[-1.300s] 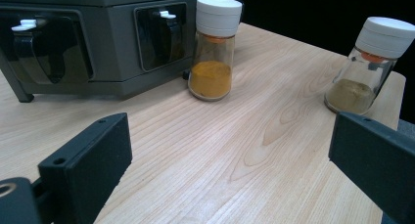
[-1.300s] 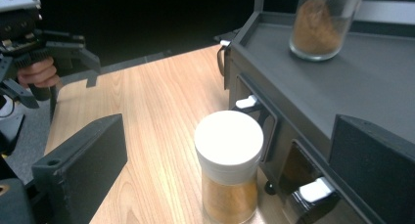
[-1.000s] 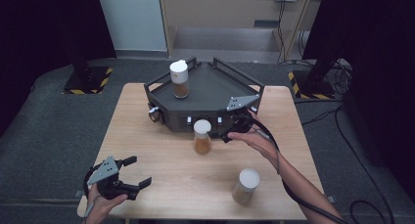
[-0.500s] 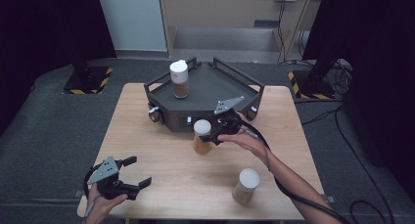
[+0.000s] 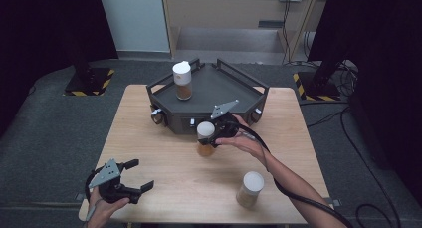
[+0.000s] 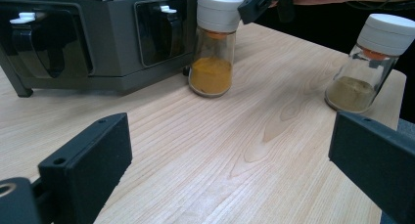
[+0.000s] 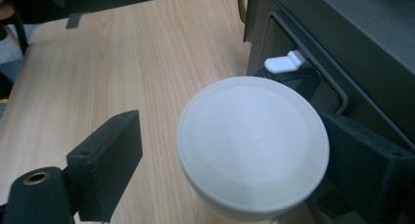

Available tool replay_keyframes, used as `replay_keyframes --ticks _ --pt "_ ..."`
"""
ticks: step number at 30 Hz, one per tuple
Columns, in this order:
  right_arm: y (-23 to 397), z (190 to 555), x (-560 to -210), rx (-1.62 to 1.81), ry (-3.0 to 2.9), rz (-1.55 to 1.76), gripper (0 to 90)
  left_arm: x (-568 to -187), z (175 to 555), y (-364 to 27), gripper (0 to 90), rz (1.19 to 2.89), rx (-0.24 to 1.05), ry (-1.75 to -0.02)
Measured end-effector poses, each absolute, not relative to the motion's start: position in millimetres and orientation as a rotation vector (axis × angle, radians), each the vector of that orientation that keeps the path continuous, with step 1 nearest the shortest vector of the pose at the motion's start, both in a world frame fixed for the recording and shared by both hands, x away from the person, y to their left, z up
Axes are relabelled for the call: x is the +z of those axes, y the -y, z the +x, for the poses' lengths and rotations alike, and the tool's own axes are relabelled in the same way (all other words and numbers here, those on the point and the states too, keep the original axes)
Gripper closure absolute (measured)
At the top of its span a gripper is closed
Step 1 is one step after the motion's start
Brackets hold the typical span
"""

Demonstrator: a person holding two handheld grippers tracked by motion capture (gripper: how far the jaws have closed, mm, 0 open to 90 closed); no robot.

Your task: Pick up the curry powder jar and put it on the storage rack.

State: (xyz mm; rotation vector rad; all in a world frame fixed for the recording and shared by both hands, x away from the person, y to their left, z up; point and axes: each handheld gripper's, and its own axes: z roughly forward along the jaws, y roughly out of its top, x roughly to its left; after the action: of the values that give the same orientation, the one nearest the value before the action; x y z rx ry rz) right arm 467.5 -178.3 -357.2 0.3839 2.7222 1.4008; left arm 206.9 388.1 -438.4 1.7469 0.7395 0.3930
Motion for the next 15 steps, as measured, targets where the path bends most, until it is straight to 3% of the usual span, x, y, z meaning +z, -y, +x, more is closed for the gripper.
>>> replay_keyframes --ticks 8,15 --pt "175.2 468.4 -359.6 1.357 -2.715 0.386 33.0 -438.6 206.7 -388.4 1.4 1.744 0.393 -0.741" --pt "175.7 466.1 -358.9 1.351 -2.707 0.373 33.4 -438.4 207.0 -388.3 1.4 1.746 0.391 -0.740"
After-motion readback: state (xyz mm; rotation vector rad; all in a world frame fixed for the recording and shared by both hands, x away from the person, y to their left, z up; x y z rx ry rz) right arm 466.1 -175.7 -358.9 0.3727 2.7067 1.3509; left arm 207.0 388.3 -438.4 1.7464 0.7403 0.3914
